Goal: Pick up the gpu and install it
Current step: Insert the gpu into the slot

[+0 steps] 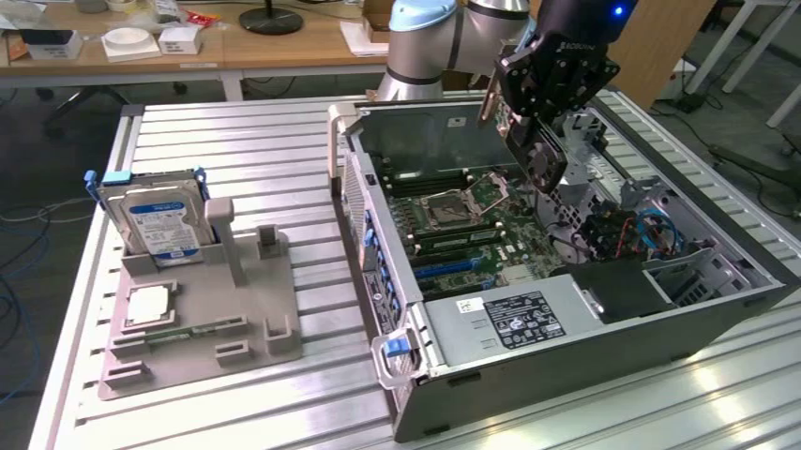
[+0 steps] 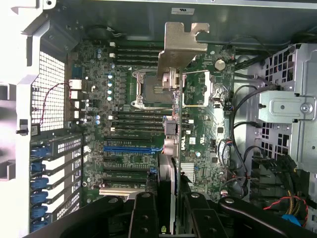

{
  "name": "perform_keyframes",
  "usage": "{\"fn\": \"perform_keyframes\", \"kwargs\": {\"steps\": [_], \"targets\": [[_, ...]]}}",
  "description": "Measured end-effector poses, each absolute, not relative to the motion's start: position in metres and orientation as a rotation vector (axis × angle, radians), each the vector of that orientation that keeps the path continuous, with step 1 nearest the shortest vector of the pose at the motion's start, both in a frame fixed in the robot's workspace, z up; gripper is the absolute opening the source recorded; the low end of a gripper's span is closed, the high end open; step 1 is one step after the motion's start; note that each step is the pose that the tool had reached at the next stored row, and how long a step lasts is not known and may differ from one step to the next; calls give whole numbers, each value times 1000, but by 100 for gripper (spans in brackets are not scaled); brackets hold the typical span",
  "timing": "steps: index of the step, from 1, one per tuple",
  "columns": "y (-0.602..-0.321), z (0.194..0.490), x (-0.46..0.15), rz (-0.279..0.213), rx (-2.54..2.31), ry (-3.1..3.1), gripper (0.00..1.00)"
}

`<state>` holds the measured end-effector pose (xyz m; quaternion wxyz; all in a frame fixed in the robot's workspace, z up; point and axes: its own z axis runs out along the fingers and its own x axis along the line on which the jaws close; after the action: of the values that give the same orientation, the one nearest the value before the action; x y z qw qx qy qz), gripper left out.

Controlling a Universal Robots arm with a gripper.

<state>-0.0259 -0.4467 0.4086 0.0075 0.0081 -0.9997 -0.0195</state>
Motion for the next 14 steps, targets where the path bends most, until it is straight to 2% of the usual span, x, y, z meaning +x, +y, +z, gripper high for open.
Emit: {"fn": "perform_keyframes", "kwargs": {"steps": [14], "targets": [[-447, 409, -26, -59, 224, -3116, 27]]}}
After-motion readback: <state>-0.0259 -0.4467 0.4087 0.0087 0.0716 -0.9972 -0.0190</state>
